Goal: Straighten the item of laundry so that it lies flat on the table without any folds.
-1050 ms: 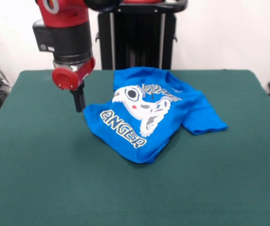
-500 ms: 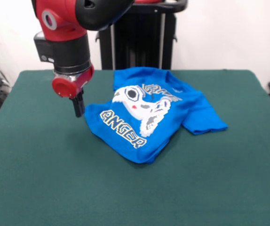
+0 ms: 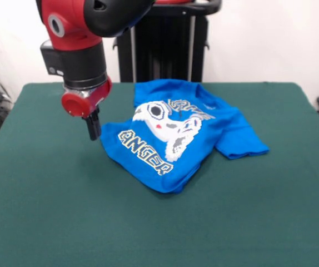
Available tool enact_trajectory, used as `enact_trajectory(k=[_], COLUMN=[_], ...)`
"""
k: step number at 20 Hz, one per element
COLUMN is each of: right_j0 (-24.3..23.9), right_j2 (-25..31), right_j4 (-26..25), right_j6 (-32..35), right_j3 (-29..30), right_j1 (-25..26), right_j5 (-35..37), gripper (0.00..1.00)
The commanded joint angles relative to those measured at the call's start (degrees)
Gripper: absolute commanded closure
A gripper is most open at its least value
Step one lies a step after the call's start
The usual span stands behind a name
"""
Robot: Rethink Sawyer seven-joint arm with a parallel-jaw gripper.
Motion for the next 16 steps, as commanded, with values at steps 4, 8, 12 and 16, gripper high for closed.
enact_trajectory(k=[4, 8, 12, 16], right_j0=[1.1, 1.78, 1.66, 1.34], right_j2=[9.84, 9.34, 9.79, 9.95], right_j4=[3.34, 2.32, 2.02, 2.11], right_j6=[7.69, 8.61, 8.55, 8.34], right_j3=[0.17, -0.13, -0.53, -0.01], right_j1=[0.4, 1.82, 2.95, 2.73], right_j5=[-5.58, -5.49, -5.53, -6.63], gripper=[1.0, 1.0, 1.0, 1.0])
